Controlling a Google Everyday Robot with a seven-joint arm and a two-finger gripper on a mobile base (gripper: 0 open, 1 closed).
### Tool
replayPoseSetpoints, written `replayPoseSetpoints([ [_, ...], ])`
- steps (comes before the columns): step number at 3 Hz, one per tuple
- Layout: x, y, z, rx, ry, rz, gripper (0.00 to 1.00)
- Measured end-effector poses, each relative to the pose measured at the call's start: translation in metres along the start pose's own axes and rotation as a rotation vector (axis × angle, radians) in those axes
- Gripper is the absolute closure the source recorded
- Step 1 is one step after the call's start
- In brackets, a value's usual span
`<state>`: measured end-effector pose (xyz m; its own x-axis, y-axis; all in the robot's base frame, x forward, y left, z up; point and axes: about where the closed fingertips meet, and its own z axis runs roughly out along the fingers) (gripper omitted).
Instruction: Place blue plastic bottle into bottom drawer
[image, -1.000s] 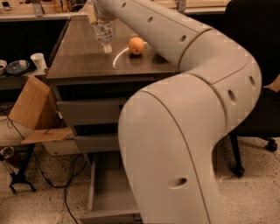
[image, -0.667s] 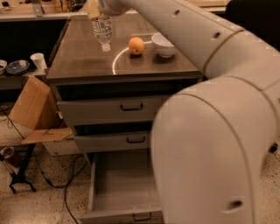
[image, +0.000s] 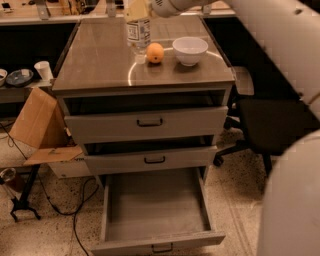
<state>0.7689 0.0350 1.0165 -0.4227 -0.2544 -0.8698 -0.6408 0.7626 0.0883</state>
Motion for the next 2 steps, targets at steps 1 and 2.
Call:
replayPoseSetpoints([
  [1,0.047,-0.016,-0.065,-0.032,0.061,-0.128,1.0],
  [2,0.084,-0.018,-0.094,-0.021,0.135,-0.303,1.0],
])
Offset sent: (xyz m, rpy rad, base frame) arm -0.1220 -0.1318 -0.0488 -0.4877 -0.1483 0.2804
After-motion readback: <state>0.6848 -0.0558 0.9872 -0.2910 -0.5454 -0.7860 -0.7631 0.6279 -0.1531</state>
